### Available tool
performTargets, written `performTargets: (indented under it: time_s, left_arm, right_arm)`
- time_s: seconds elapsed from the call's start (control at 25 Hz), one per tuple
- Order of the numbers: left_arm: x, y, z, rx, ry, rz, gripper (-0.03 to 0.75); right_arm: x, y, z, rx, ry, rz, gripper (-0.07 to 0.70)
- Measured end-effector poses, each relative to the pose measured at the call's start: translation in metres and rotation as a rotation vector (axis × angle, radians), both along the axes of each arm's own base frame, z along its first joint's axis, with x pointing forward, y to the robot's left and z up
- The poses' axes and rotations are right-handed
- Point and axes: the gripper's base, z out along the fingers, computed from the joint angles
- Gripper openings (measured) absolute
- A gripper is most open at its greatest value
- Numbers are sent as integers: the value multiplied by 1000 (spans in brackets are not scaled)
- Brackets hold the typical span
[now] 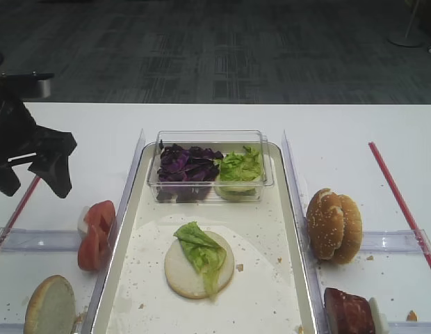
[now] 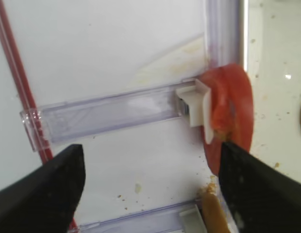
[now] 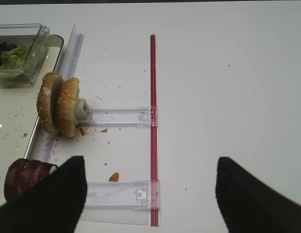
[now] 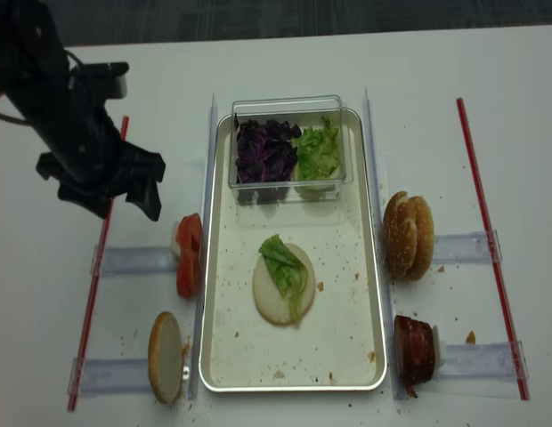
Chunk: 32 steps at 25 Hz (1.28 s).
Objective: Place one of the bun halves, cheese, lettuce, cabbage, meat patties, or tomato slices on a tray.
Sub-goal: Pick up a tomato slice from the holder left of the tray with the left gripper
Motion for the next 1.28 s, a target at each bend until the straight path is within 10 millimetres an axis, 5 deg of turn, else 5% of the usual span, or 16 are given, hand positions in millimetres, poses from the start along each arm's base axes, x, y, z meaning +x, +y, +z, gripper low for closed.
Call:
performTargets:
  time_s: [0.68,1.28]
  left_arm:
    - [-15,-67,4,-54,25,-90,492]
    - [-9,-76,-23,-41,104,-69,442]
  right_arm:
    - [0,0,0,2,0,-1,571]
    - [0,0,0,2,0,-1,571]
